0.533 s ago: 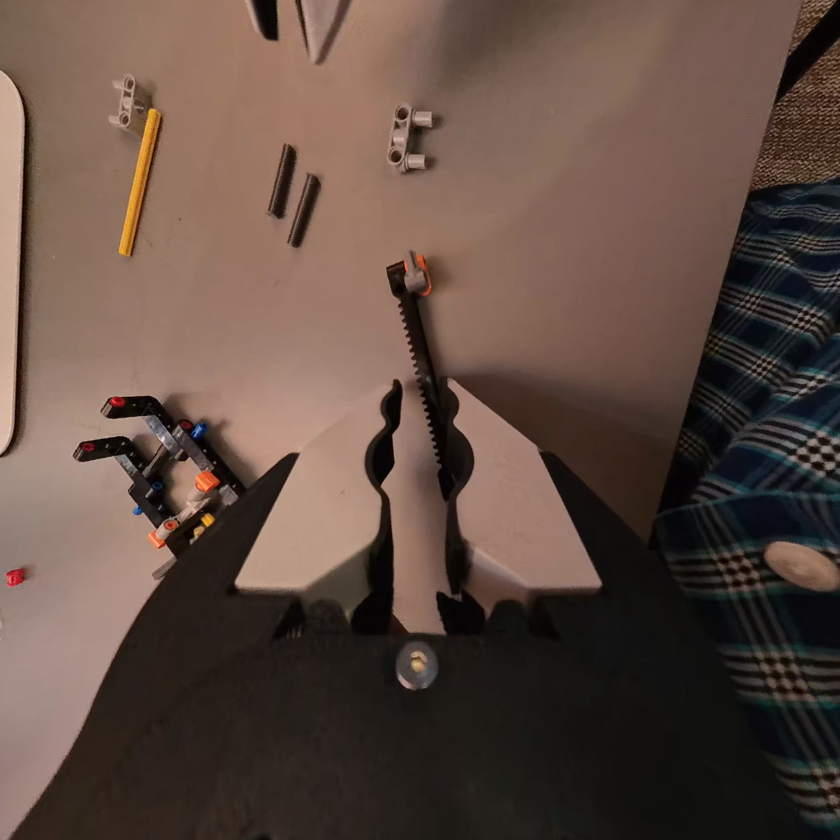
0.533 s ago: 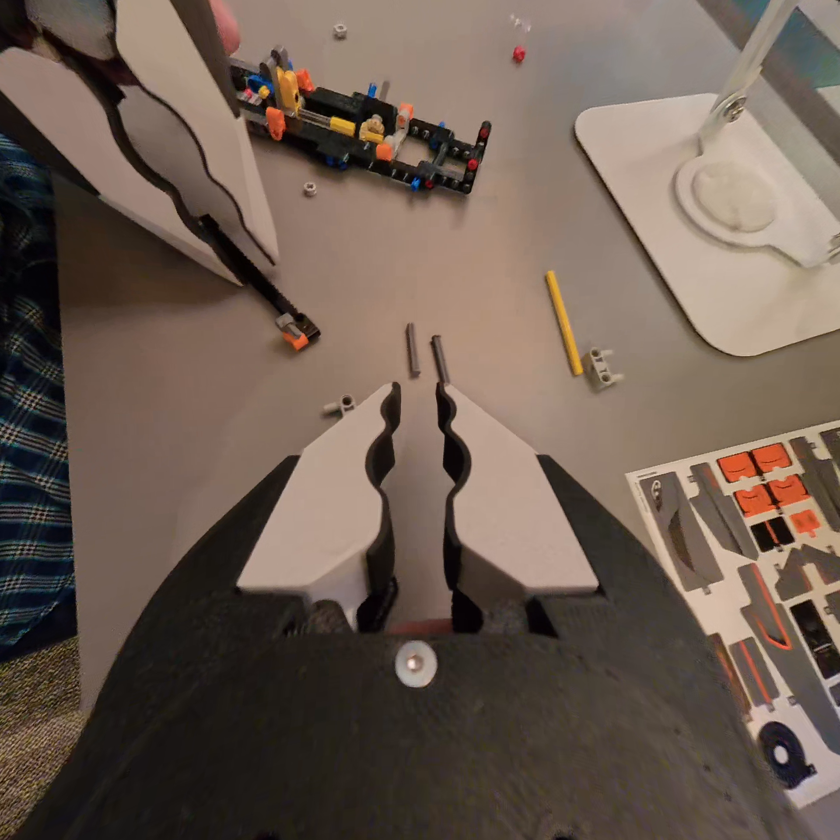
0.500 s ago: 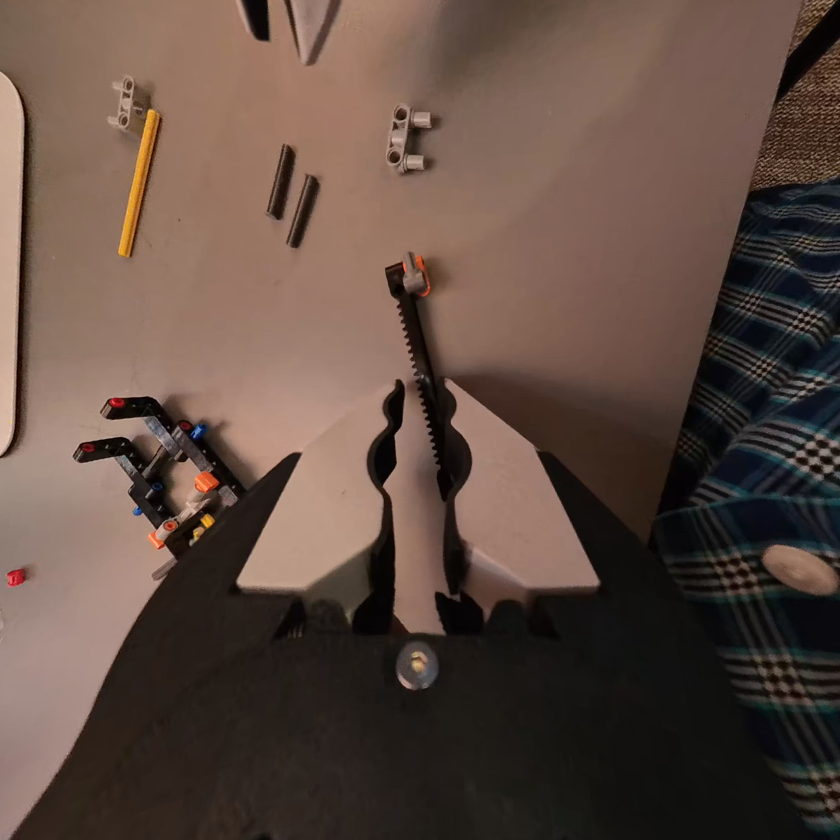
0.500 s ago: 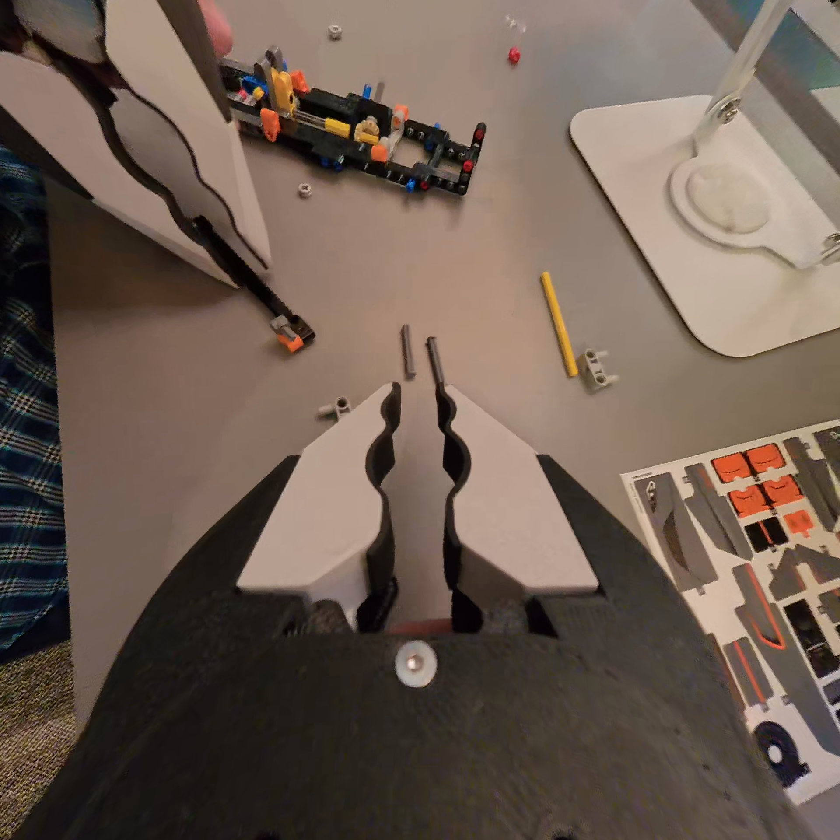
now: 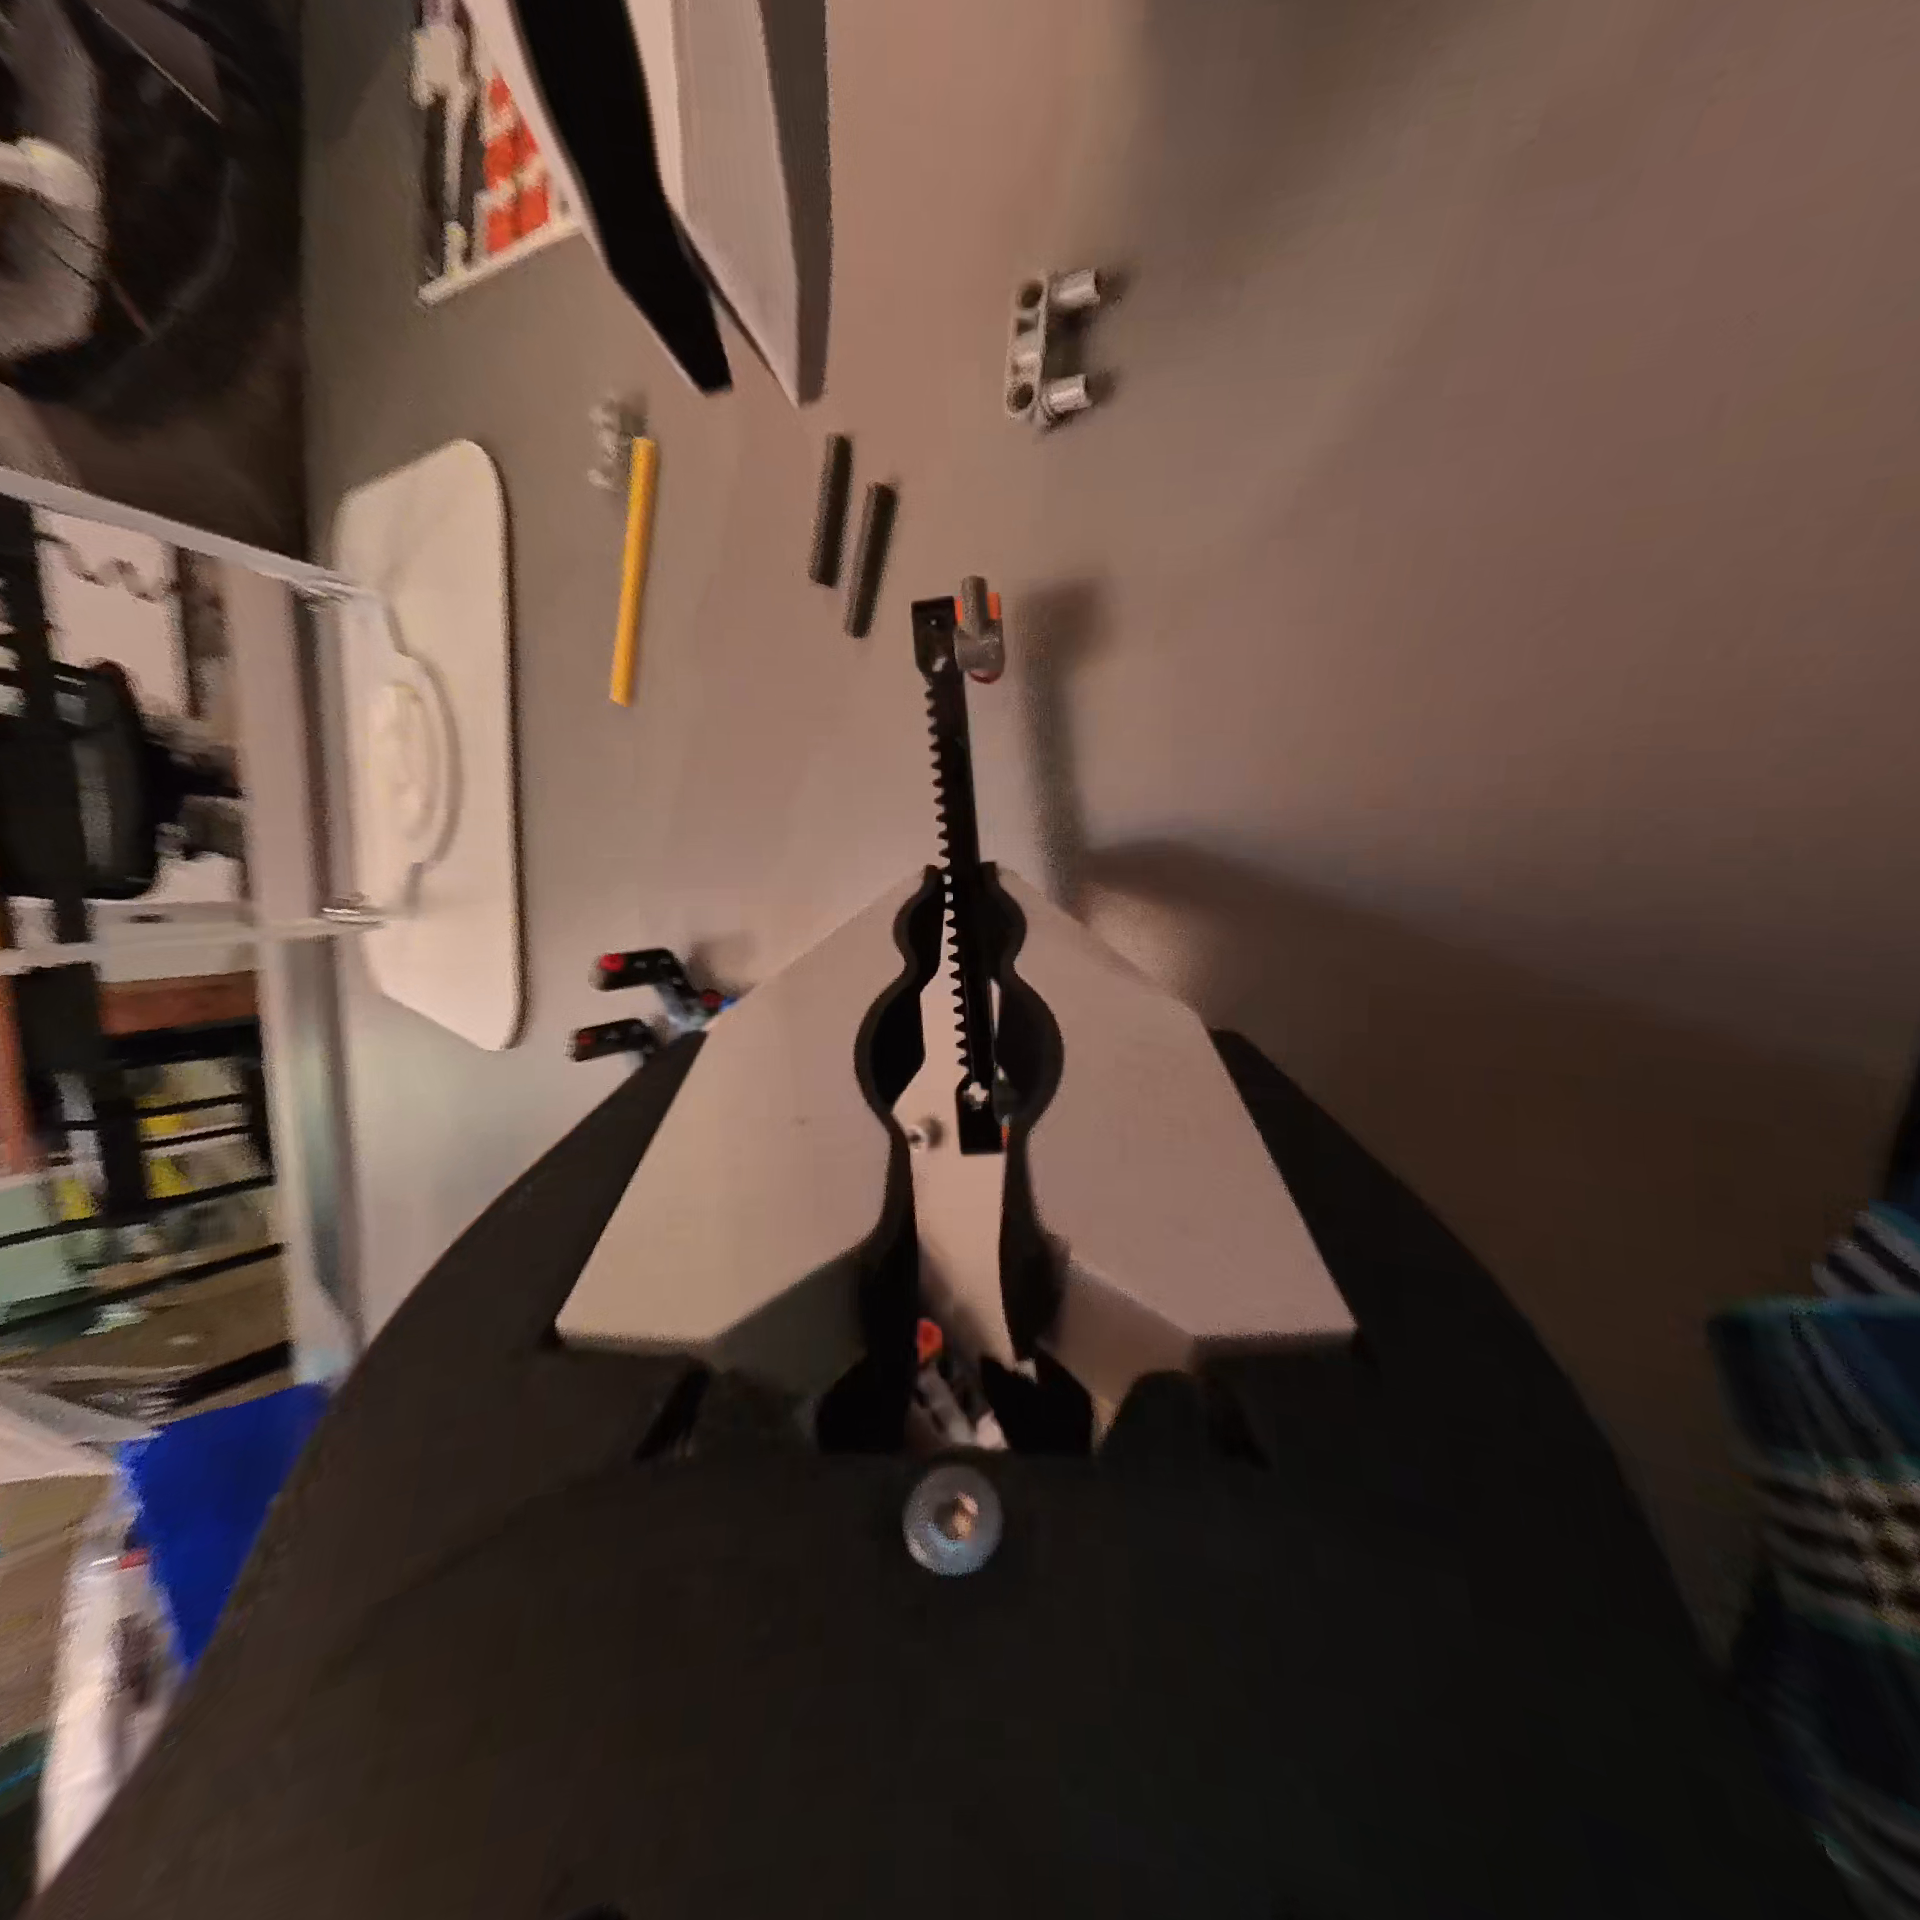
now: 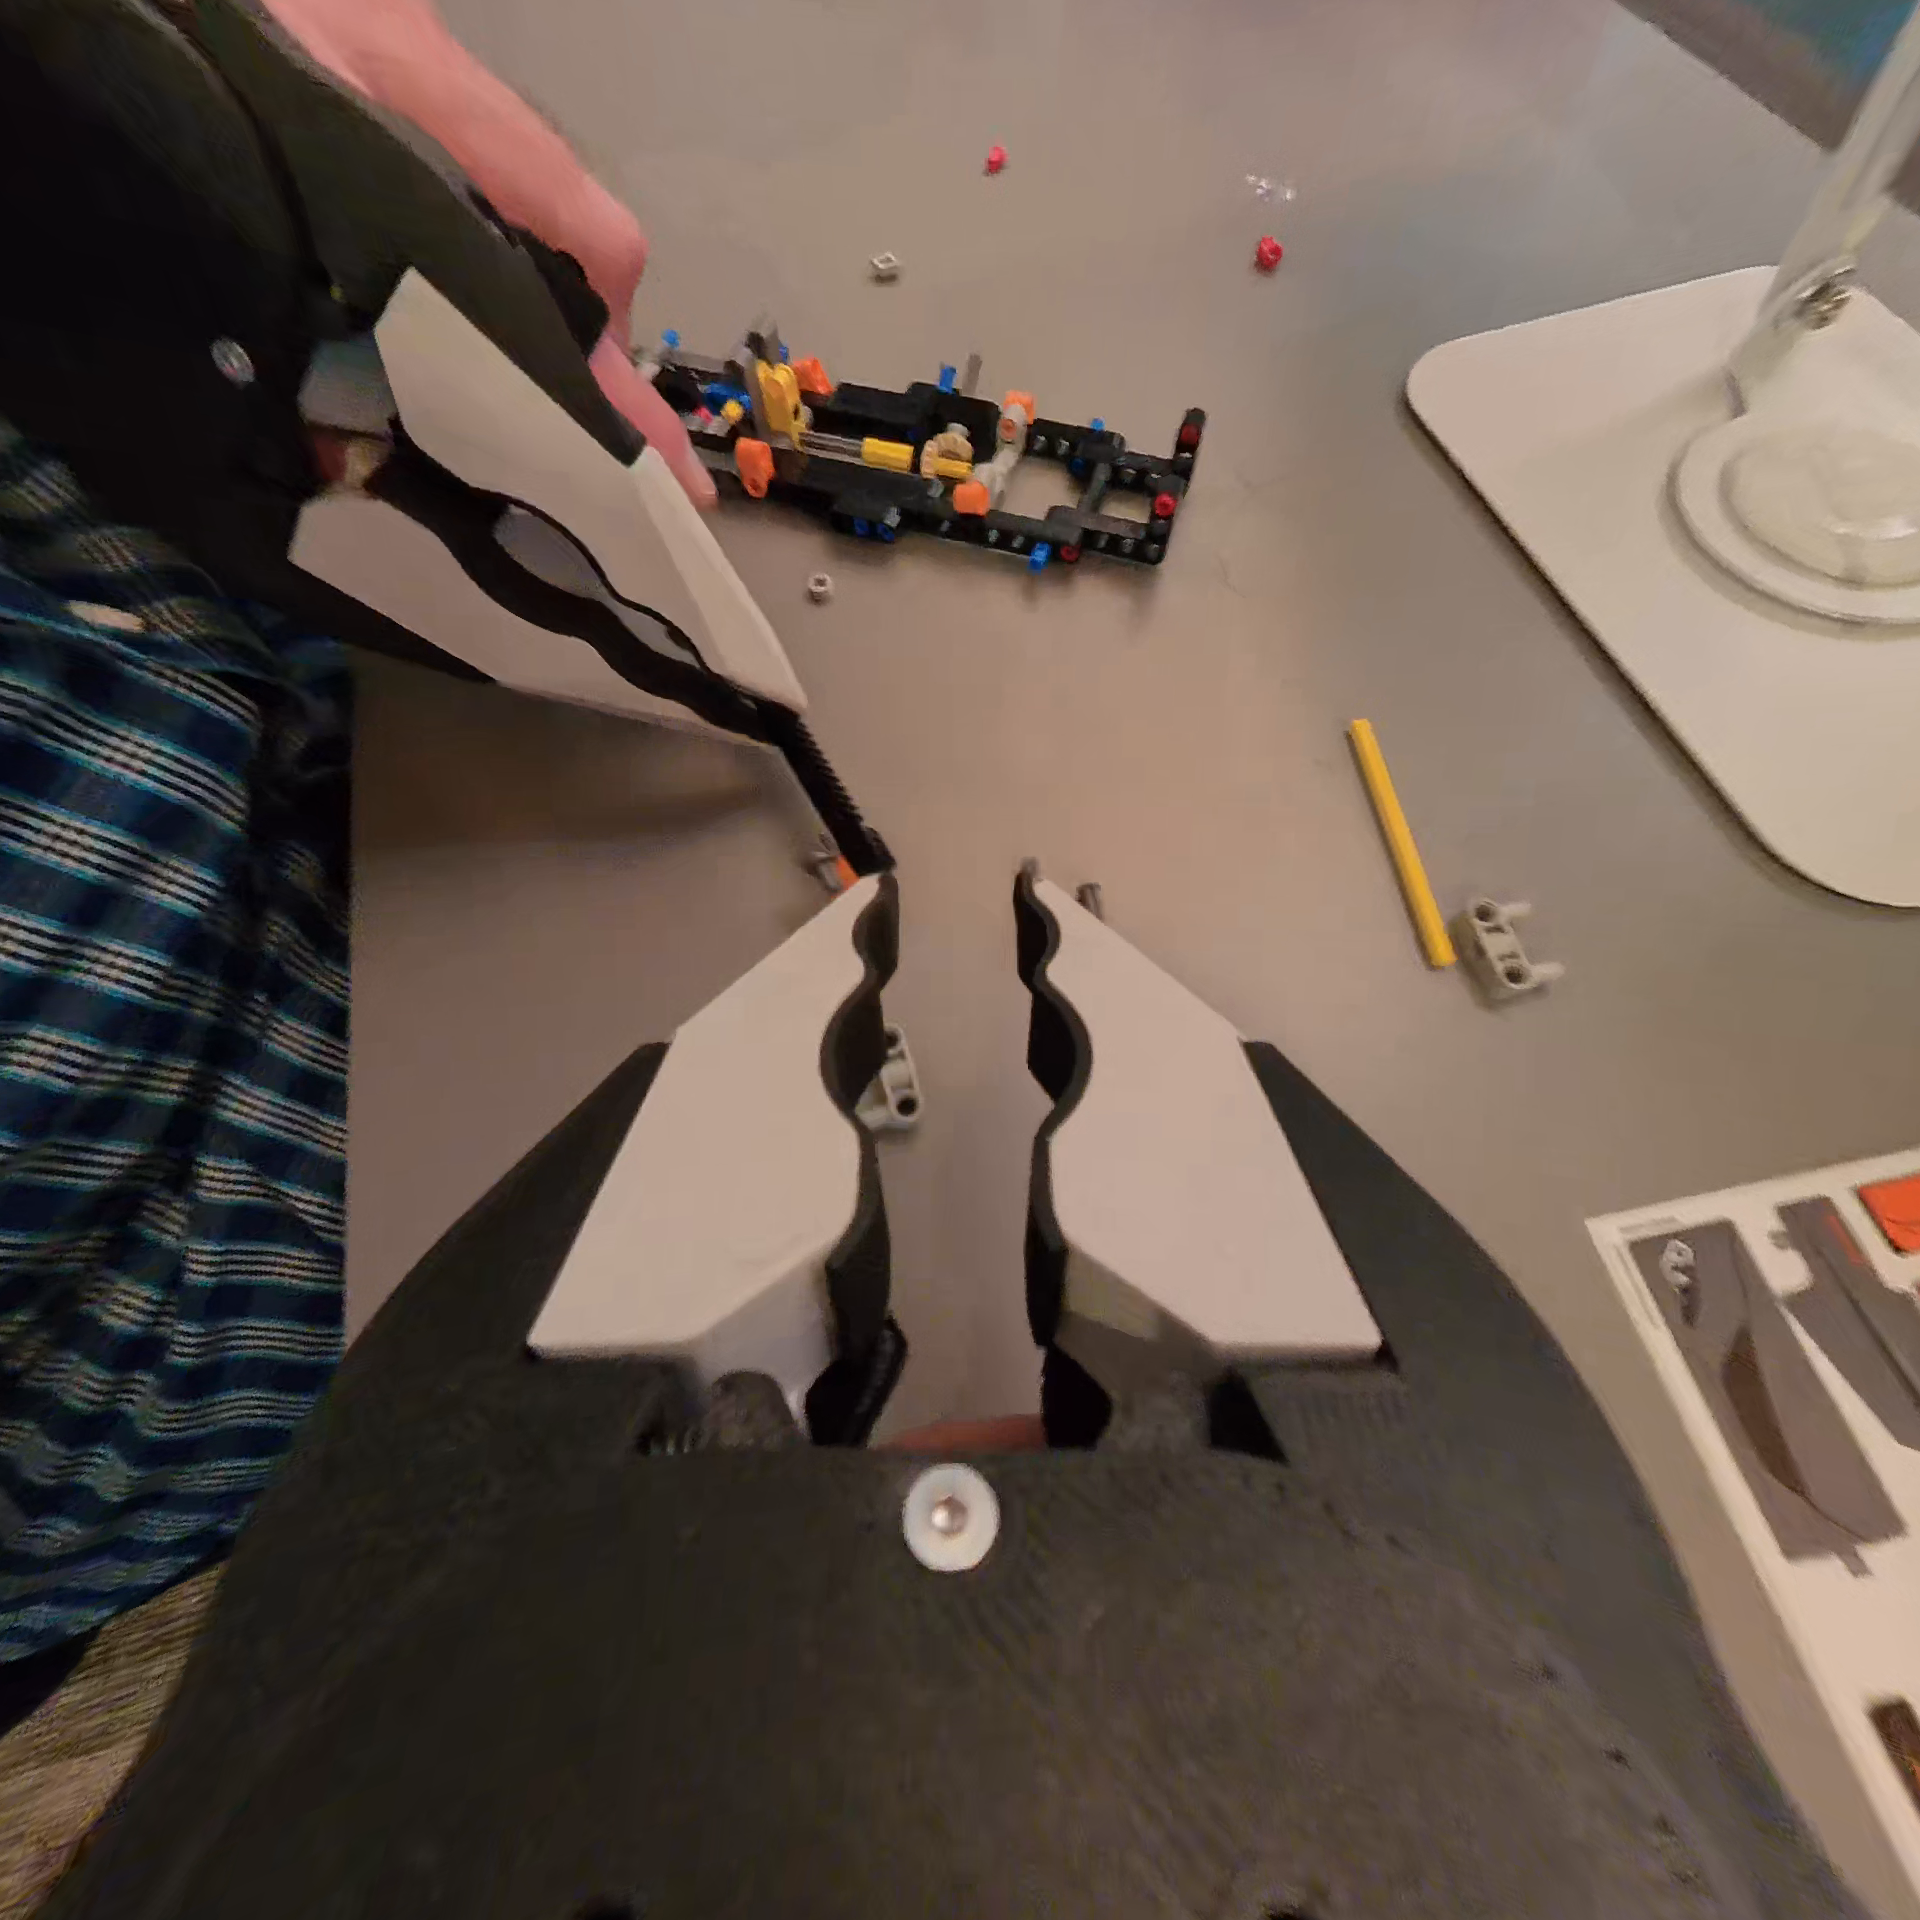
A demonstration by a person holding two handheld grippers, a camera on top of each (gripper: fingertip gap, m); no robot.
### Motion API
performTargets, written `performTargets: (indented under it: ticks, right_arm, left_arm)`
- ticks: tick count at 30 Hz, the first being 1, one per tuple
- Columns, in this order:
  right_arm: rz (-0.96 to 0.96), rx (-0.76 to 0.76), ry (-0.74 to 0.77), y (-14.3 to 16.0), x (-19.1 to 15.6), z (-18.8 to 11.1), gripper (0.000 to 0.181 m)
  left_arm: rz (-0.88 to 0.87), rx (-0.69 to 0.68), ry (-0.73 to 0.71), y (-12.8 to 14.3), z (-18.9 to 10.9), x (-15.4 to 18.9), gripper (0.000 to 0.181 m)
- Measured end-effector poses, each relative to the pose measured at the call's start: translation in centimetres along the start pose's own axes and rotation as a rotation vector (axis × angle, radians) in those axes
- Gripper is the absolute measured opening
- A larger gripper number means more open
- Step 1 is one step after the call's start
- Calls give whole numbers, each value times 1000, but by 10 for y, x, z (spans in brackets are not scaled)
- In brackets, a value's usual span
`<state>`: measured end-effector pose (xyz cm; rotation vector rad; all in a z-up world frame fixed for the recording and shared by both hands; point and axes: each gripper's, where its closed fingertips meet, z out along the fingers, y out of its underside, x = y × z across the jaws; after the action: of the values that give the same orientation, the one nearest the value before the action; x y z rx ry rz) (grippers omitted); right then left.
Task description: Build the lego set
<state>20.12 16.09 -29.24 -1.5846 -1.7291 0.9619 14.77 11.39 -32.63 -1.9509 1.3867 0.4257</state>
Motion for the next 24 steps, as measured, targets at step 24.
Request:
performTargets:
  ticks: [24]
  right_arm:
    - [-131,-128,-202,-14,-20,51,6]
  left_arm:
    - [228,103,-294,-10,-10,-36,10]
